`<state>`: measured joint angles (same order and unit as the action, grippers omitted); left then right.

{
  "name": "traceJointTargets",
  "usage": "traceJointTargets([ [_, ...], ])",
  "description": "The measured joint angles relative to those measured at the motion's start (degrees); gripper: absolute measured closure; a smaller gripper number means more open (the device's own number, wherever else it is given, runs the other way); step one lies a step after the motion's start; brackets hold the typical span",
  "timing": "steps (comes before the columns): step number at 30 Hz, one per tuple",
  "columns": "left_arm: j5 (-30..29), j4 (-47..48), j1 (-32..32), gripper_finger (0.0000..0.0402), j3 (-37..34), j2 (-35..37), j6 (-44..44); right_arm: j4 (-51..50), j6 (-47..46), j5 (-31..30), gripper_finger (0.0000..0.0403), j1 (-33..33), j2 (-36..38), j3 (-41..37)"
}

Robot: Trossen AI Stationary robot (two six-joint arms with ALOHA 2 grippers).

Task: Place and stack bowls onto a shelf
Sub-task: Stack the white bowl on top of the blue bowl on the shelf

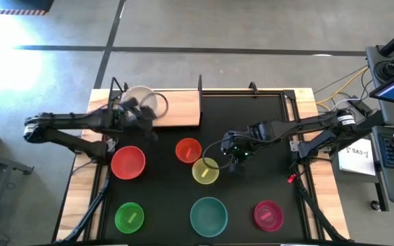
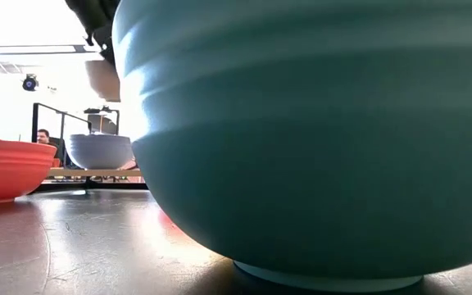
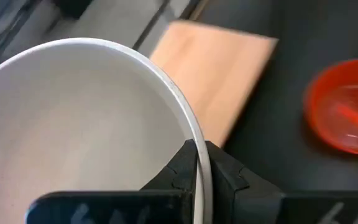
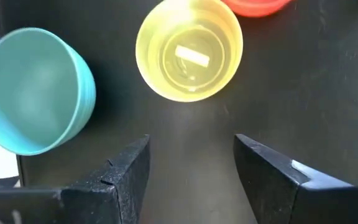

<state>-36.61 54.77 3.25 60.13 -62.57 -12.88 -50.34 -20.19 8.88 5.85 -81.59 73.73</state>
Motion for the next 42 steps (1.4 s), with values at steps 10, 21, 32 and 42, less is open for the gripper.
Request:
traceJointTargets([
  [10,1.7,-5.2,16.5,0.0397,-8.0,2.8,3.5,-0.2,-9.4,0.3,0.0186,1.4,-1.1,0.0],
  [21,13.6,-16.9,29.0,0.0397,-13.9,1.7,9.4,0.1,-12.5,0.2,0.0186,5.0,-1.1,0.0],
  [32,13.7,-17.3,29.7,0.0382,-15.0,1.2,10.8,0.1,-13.0,0.1,0.0186,5.9,-1.1,0.0],
  [42,13.1,-17.0,29.7,0.0308,-15.0,1.1,10.9,0.0,-16.2,0.2,0.0186,5.9,-1.1,0.0],
])
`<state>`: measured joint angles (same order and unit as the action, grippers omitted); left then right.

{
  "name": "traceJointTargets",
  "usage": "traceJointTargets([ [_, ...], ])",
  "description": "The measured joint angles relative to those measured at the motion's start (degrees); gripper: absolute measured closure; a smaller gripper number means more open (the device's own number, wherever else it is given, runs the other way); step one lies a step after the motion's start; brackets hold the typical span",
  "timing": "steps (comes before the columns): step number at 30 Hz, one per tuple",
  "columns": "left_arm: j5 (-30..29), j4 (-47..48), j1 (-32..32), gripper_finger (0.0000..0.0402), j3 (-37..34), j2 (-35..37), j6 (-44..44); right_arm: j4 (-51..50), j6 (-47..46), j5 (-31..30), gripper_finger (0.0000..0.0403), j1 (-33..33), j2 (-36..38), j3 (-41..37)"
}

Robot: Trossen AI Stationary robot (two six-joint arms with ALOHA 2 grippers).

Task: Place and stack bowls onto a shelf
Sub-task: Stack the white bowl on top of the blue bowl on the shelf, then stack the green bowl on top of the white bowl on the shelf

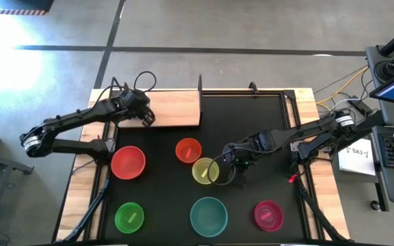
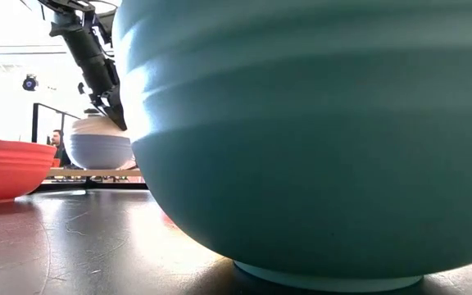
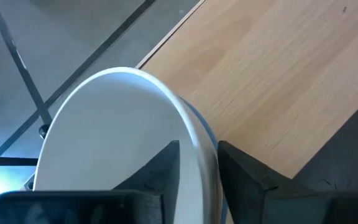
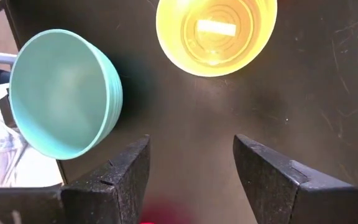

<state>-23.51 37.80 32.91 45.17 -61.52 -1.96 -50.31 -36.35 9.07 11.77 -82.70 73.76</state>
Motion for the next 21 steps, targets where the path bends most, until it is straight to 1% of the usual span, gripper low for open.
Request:
traceJointTargets([
  [7,0.0,1.4,0.0,0.0275,0.1,0.1,-1.1,0.0,-3.4,3.4,0.0186,0.2,0.0,1.7],
  [12,0.4,6.1,-0.3,0.0271,3.9,0.3,-1.8,0.3,-9.2,4.4,0.0186,1.4,0.0,2.7],
  [15,3.2,8.0,-1.2,0.0271,6.3,0.6,-2.0,1.9,-12.8,4.4,0.0186,3.0,0.0,2.1],
  [17,6.2,8.1,-2.1,0.0271,7.5,0.8,-2.0,3.4,-15.2,4.2,0.0186,4.4,0.0,1.6],
  [19,9.4,8.0,-3.4,0.0271,8.2,1.0,-2.3,5.0,-18.5,2.7,0.0186,5.8,-0.1,1.1],
  [21,11.3,7.7,-5.1,0.0271,8.6,1.0,-3.0,6.2,-22.2,0.6,0.0186,7.3,-0.7,1.0],
])
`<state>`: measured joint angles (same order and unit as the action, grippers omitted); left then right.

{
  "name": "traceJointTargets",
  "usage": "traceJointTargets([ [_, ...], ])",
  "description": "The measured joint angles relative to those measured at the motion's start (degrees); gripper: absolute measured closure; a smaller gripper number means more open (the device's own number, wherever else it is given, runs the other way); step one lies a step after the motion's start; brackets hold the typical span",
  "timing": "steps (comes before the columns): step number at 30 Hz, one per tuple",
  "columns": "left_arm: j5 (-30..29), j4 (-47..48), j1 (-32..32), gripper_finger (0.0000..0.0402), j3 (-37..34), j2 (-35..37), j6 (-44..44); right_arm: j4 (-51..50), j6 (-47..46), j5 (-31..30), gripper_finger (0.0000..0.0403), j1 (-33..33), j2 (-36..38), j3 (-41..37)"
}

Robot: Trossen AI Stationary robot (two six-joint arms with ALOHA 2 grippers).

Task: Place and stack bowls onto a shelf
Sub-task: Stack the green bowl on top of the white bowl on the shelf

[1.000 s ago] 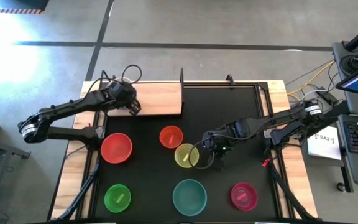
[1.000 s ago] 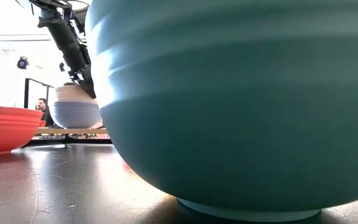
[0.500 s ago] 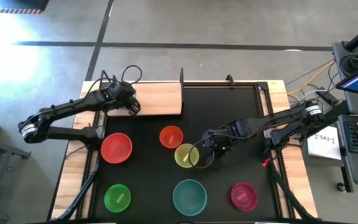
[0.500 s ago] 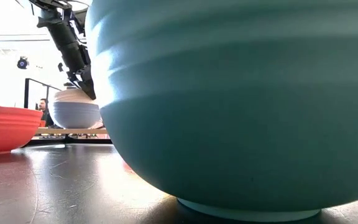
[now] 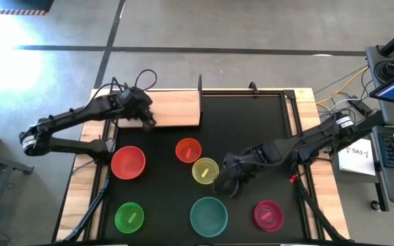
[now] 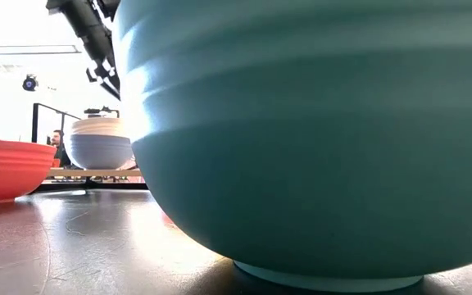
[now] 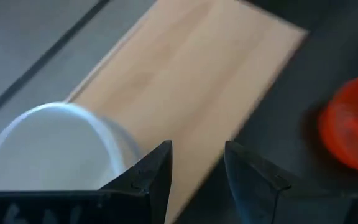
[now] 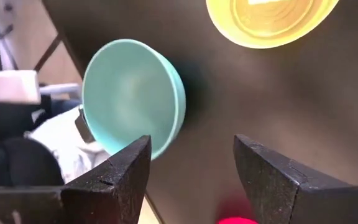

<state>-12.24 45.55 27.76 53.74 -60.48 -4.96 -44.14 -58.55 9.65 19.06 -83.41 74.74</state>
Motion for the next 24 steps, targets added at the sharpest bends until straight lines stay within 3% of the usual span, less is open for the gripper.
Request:
traceJointTargets([
  [12,0.5,-3.6,-9.7,0.0271,0.0,0.5,-1.5,7.1,-13.5,-2.1,0.0186,6.8,-11.8,0.0],
  [24,2.9,-3.6,-12.6,0.0271,0.0,0.6,-1.8,9.7,-14.2,-2.4,0.0187,7.0,-20.6,3.0],
])
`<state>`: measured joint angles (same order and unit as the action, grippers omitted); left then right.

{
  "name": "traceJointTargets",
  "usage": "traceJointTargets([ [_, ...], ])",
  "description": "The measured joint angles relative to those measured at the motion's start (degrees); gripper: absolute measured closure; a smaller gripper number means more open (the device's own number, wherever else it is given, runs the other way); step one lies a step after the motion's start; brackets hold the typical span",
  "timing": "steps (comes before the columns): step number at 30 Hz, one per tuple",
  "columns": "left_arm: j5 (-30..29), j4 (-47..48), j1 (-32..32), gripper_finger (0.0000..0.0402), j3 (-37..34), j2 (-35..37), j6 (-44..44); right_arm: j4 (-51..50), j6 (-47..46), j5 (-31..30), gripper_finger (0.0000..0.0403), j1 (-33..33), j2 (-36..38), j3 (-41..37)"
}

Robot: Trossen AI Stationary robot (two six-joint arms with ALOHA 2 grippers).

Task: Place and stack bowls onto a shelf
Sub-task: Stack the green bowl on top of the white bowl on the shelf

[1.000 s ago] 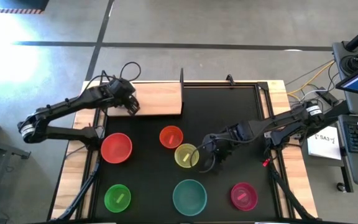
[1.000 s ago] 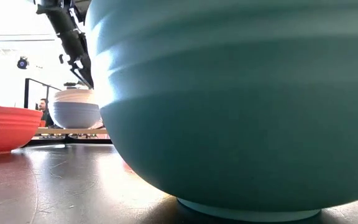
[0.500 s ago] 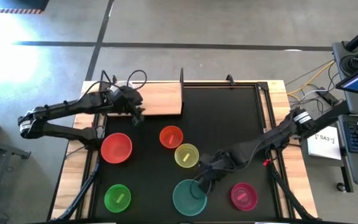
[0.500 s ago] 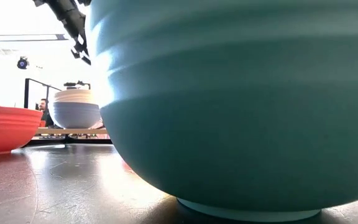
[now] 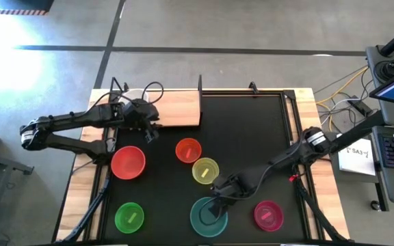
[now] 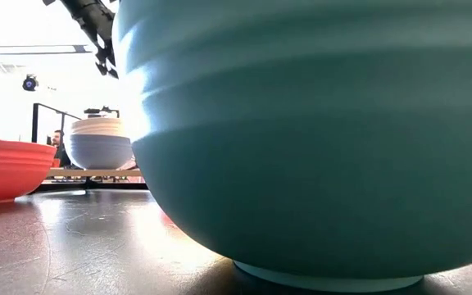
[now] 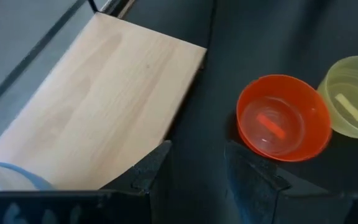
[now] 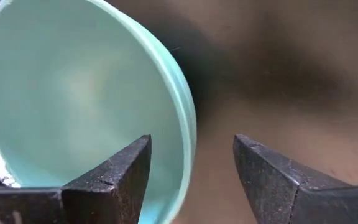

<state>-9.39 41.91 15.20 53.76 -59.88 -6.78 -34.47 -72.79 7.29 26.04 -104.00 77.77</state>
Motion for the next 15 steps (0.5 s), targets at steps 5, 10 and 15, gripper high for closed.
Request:
traceJointTargets([
  [5,0.6,0.1,-0.6,0.0271,0.0,0.0,0.1,0.1,1.5,0.2,0.0209,0.0,-3.3,1.6],
  [10,0.7,0.1,-1.3,0.0271,0.0,0.2,0.2,0.4,3.1,0.7,0.0275,0.0,-3.9,1.9],
  [15,1.4,0.1,-1.7,0.0271,0.0,0.4,-0.3,0.6,5.3,2.0,0.0368,0.0,-3.7,1.9],
])
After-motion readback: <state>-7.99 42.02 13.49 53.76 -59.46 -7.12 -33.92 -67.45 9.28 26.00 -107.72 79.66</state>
